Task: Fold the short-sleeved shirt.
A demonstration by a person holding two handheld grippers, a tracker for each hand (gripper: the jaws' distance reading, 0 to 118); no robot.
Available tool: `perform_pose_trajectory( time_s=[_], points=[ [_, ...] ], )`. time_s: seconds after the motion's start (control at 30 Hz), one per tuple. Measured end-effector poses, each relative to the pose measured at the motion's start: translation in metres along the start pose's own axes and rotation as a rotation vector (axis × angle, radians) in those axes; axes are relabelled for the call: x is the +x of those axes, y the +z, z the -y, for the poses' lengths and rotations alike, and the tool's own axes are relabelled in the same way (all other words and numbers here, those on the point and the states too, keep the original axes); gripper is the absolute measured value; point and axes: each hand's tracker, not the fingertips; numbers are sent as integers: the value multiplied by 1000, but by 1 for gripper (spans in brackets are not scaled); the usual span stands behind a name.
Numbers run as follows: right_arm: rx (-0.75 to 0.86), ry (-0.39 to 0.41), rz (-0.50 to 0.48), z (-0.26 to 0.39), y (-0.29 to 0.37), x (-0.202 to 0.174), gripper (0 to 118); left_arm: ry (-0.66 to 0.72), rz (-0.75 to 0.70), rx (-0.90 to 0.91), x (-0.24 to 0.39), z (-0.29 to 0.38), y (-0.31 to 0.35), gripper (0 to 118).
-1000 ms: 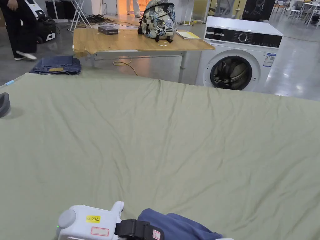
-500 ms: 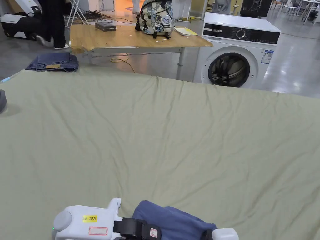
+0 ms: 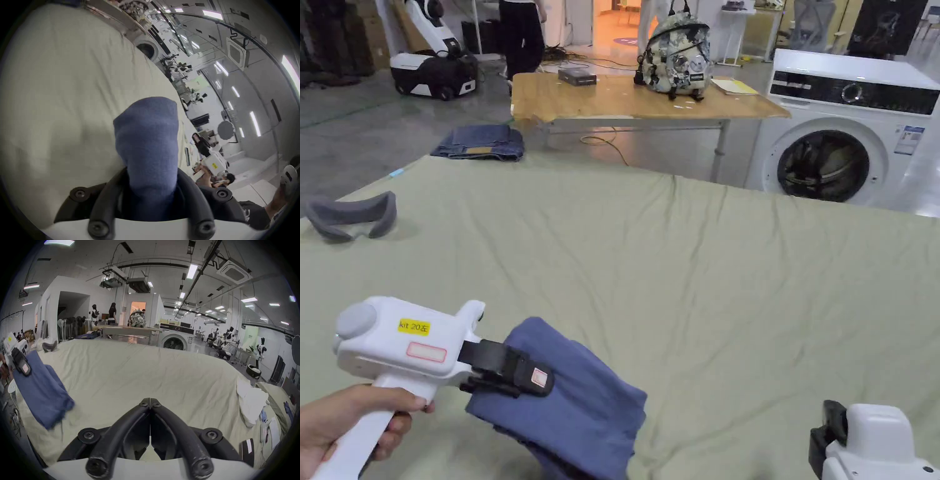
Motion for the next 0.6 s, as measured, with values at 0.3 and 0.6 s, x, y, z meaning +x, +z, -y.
perform_pose_trajectory(
  time_s=[0.3, 0.6],
  points=[
    [-7, -5, 33, -1, -9, 9, 0, 103, -294, 169, -60, -46, 176, 14],
    [-53, -15, 36, 8, -15, 6, 0, 254, -505, 185, -94, -24, 209, 15]
  ],
)
